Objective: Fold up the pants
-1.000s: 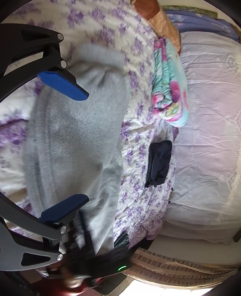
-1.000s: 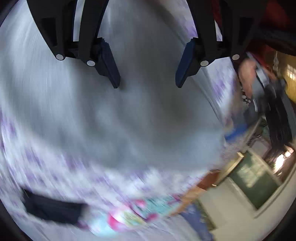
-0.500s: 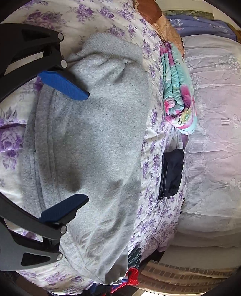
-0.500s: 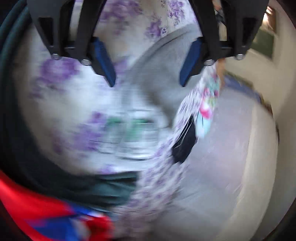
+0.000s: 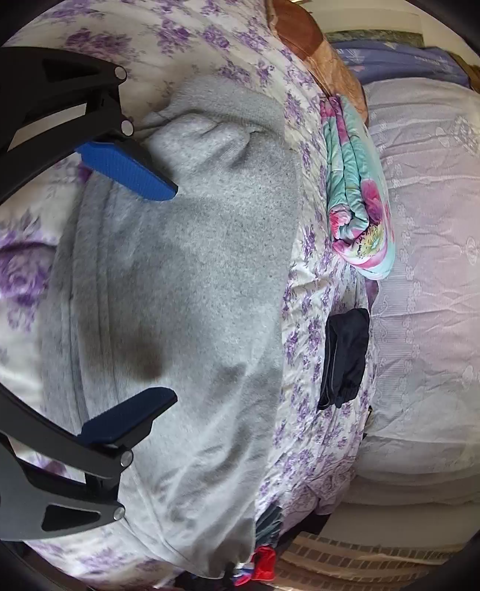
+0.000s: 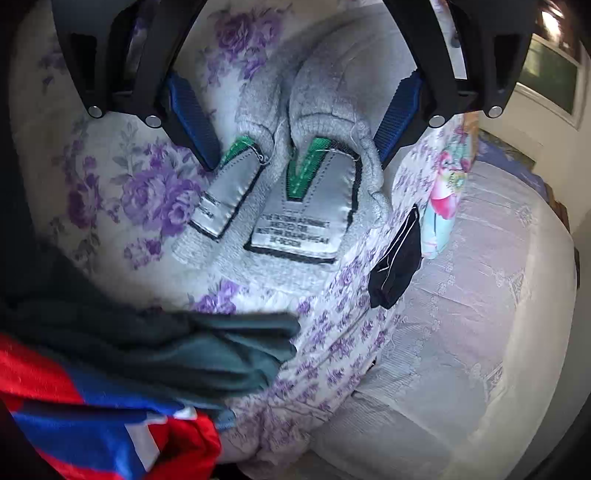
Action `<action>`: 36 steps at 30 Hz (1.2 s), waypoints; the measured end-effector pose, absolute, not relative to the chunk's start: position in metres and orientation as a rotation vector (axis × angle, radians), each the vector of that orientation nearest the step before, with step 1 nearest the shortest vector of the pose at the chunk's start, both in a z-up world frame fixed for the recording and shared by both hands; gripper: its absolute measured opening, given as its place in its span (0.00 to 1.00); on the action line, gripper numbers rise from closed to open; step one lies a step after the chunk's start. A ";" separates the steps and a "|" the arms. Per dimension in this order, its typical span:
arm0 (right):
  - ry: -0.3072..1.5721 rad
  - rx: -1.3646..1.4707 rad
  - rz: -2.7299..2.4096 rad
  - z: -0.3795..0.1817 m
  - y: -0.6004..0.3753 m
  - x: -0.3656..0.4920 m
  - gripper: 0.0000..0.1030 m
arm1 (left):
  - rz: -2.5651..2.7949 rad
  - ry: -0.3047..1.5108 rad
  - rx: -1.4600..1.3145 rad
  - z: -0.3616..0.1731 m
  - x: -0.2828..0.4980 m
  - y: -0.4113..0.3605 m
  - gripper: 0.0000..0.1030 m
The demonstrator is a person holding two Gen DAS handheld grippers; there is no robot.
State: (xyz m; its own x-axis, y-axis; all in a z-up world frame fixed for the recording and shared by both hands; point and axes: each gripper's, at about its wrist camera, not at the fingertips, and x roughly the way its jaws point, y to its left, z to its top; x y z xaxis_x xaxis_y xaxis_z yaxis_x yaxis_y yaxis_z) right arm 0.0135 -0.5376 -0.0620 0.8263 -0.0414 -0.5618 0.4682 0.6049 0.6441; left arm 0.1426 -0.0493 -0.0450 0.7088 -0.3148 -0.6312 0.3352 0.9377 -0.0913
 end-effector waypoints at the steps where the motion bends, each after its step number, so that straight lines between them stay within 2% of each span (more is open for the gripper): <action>1: 0.525 0.848 -0.330 -0.061 -0.535 0.014 0.59 | -0.391 0.706 0.014 -0.041 0.140 -0.053 0.96; 2: 0.521 0.822 -0.339 -0.063 -0.533 0.015 0.48 | -0.422 0.714 0.004 -0.036 0.138 -0.057 0.96; 3: 0.508 0.800 -0.353 -0.063 -0.530 0.014 0.45 | -0.448 0.716 0.005 -0.030 0.135 -0.064 0.96; 11: 0.492 0.755 -0.358 -0.061 -0.526 0.012 0.43 | -0.532 0.757 0.139 -0.012 0.134 -0.182 0.96; 15: 0.488 0.758 -0.356 -0.061 -0.526 0.010 0.43 | -0.487 0.846 0.342 -0.053 0.132 -0.245 0.96; 17: 0.486 0.765 -0.352 -0.061 -0.527 0.009 0.43 | -0.468 0.858 0.343 -0.073 0.133 -0.247 0.96; 21: 0.486 0.754 -0.356 -0.060 -0.525 0.009 0.43 | -0.456 0.842 0.188 -0.052 0.137 -0.208 0.96; 26: 0.496 0.740 -0.371 -0.056 -0.522 0.010 0.39 | -0.346 0.656 0.074 -0.021 0.134 -0.112 0.96; 30: 0.467 0.548 -0.412 -0.017 -0.484 0.021 0.33 | -0.149 0.643 -0.024 -0.022 0.157 -0.008 0.96; 33: 0.451 0.396 -0.356 0.017 -0.438 0.043 0.33 | -0.076 0.681 -0.242 -0.035 0.173 0.076 0.96; 36: 0.460 0.163 -0.323 0.041 -0.374 0.073 0.33 | -0.041 0.693 -0.437 -0.061 0.174 0.126 0.96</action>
